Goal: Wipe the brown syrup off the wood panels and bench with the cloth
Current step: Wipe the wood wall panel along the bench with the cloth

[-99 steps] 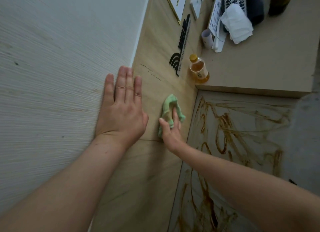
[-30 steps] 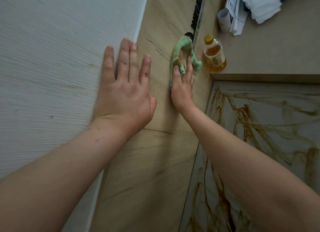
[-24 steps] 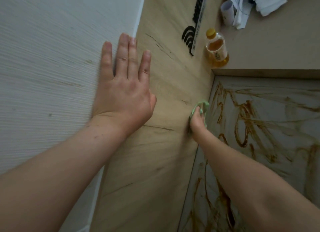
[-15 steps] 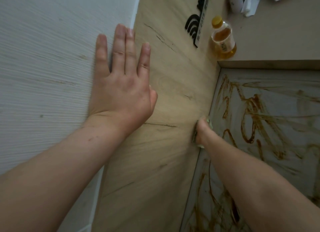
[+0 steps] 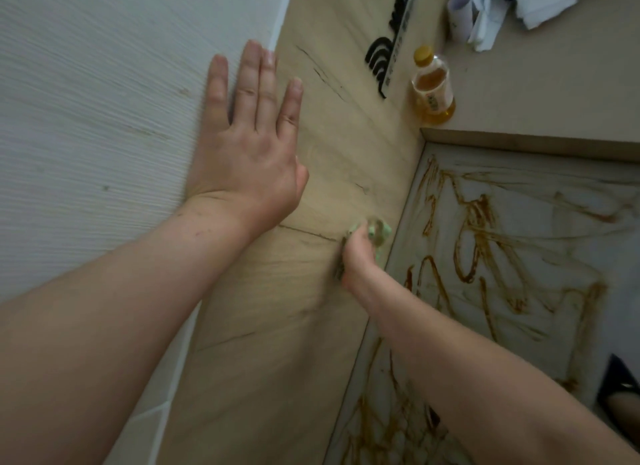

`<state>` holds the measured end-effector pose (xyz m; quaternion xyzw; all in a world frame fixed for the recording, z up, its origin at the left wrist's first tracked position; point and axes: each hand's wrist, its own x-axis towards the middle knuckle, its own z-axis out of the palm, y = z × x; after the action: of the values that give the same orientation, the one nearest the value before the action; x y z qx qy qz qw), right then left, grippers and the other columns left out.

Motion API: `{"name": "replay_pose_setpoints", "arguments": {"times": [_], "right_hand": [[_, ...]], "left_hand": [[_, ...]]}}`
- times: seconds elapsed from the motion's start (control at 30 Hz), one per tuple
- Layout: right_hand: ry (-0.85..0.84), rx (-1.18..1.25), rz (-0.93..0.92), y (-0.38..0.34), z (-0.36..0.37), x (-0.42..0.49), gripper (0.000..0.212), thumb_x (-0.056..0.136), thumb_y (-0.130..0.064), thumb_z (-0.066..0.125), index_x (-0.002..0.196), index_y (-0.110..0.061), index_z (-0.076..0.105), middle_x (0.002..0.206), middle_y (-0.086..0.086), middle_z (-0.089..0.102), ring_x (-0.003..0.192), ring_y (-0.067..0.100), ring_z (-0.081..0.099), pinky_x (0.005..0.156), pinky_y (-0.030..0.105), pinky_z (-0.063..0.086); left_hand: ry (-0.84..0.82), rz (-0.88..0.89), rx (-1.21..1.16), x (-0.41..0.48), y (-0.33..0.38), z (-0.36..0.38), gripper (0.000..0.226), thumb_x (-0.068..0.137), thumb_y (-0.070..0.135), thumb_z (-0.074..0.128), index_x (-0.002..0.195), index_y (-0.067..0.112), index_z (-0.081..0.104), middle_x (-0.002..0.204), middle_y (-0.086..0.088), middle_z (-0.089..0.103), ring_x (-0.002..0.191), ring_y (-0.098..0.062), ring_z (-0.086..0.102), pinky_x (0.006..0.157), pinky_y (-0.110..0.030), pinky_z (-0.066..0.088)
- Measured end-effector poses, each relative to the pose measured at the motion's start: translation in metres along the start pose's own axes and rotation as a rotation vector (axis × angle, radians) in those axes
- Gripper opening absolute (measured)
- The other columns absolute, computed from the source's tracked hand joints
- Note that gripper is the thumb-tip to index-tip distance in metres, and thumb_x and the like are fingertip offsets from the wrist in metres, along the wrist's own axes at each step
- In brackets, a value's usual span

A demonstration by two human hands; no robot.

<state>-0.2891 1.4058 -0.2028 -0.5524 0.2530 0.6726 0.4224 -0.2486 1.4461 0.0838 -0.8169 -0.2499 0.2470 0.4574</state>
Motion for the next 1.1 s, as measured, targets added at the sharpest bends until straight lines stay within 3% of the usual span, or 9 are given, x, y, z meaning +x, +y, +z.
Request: {"name": "replay_pose_setpoints", "arguments": {"times": [0.07,0.13,0.3,0.4,0.57,0.67,0.8,0.97,1.1], "right_hand": [[0.0,0.015,-0.351,-0.042,0.004,-0.048,0.073,0.099,-0.072,0.03,0.163,-0.038,0.02,0.173,-0.001,0.011,0.159,0.028,0.006,0.128,0.052,0.006],[0.017,0.013,-0.517,-0.039,0.009,-0.082,0.06,0.108,-0.057,0.032,0.164,-0.041,0.016,0.174,-0.004,0.004,0.16,0.025,-0.004,0.128,0.051,-0.002],[-0.079,-0.212,-0.251,0.109,-0.006,-0.129,0.064,0.106,-0.061,0.03,0.164,-0.043,0.008,0.174,-0.005,0.0,0.16,0.027,0.001,0.128,0.052,0.005],[-0.116,-0.234,-0.169,0.08,-0.012,-0.139,0.066,0.106,-0.062,0.029,0.165,-0.036,0.012,0.174,-0.001,0.004,0.159,0.03,0.006,0.129,0.049,0.006],[-0.046,-0.255,-0.645,-0.044,0.022,-0.176,0.059,0.109,-0.058,0.025,0.164,-0.043,0.007,0.174,-0.003,-0.004,0.16,0.028,-0.009,0.127,0.053,-0.007],[-0.12,-0.316,-0.833,0.009,0.031,-0.23,0.054,0.111,-0.05,0.025,0.16,-0.052,0.004,0.173,-0.005,-0.009,0.159,0.027,-0.013,0.127,0.052,-0.008],[-0.341,-0.584,-0.822,0.14,-0.007,-0.276,0.055,0.11,-0.049,0.029,0.154,-0.06,-0.002,0.17,-0.006,-0.02,0.157,0.024,-0.016,0.128,0.047,-0.002],[-0.14,-0.603,-0.879,0.032,0.008,-0.258,0.056,0.112,-0.048,0.022,0.165,-0.039,0.006,0.173,-0.002,-0.01,0.159,0.03,-0.008,0.128,0.055,0.0],[-0.119,-0.664,-0.923,0.061,0.021,-0.26,0.055,0.113,-0.043,0.017,0.166,-0.028,0.013,0.174,-0.002,-0.009,0.16,0.025,-0.009,0.128,0.053,-0.001]], "left_hand": [[0.014,-0.009,-0.014,-0.001,0.001,-0.001,0.079,0.098,0.051,0.012,0.164,0.009,0.004,0.167,-0.031,-0.003,0.156,-0.045,-0.01,0.125,-0.063,-0.004],[0.001,-0.015,-0.01,0.0,0.0,-0.001,0.078,0.097,0.051,0.01,0.164,0.01,0.002,0.168,-0.029,-0.003,0.156,-0.044,-0.01,0.125,-0.062,-0.005],[-0.047,-0.056,-0.093,-0.034,-0.003,-0.01,0.078,0.098,0.046,0.014,0.162,0.004,-0.002,0.172,-0.018,0.002,0.159,-0.034,-0.005,0.126,-0.059,-0.006],[-0.075,-0.076,-0.107,-0.097,-0.013,-0.012,0.078,0.099,0.044,0.023,0.163,0.001,0.008,0.172,-0.017,0.003,0.159,-0.035,-0.005,0.125,-0.06,-0.007],[-0.047,-0.109,-0.214,-0.199,-0.03,-0.018,0.068,0.094,0.036,0.044,0.154,0.004,0.045,0.167,-0.017,0.027,0.157,-0.041,0.012,0.125,-0.062,0.001],[-0.113,-0.146,-0.274,-0.242,-0.035,-0.028,0.065,0.091,0.033,0.046,0.15,0.007,0.051,0.166,-0.017,0.031,0.156,-0.04,0.015,0.125,-0.063,0.002],[-0.164,-0.224,-0.393,-0.276,-0.032,-0.044,0.059,0.087,0.031,0.043,0.135,0.005,0.063,0.159,-0.019,0.042,0.153,-0.039,0.025,0.124,-0.064,0.009],[-0.086,-0.23,-0.735,-0.322,-0.003,-0.056,0.02,0.082,0.029,0.043,0.088,0.017,0.058,0.094,-0.01,0.064,0.099,-0.033,0.056,0.079,-0.044,0.046],[-0.396,-0.397,-0.893,-0.392,0.027,-0.05,0.008,0.092,0.026,0.051,0.091,0.02,0.057,0.097,-0.003,0.062,0.105,-0.027,0.056,0.076,-0.039,0.046]]}}
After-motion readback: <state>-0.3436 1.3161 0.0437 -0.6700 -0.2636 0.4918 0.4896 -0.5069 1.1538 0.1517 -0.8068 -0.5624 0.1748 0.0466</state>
